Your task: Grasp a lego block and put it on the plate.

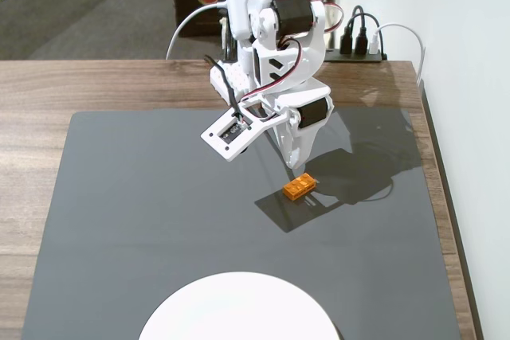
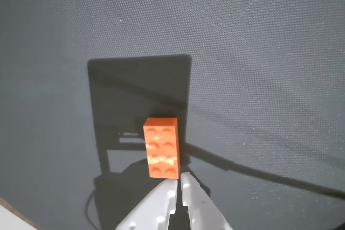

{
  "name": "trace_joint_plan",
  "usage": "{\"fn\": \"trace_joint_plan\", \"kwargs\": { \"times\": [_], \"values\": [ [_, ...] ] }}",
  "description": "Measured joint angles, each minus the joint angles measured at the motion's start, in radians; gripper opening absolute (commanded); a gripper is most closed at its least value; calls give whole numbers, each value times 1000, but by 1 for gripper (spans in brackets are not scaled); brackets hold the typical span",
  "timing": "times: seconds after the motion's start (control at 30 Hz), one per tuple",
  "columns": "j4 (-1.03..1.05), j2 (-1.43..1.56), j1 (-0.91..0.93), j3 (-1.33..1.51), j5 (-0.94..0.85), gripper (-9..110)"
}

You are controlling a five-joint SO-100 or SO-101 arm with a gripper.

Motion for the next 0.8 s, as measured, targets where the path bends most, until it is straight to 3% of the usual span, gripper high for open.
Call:
{"fn": "trace_joint_plan", "kwargs": {
  "times": [0.53,0.67,0.8],
  "values": [
    [156,-97,0,-184,92,2],
    [179,-97,0,-198,92,10],
    [198,-109,-11,-198,92,27]
  ]
}}
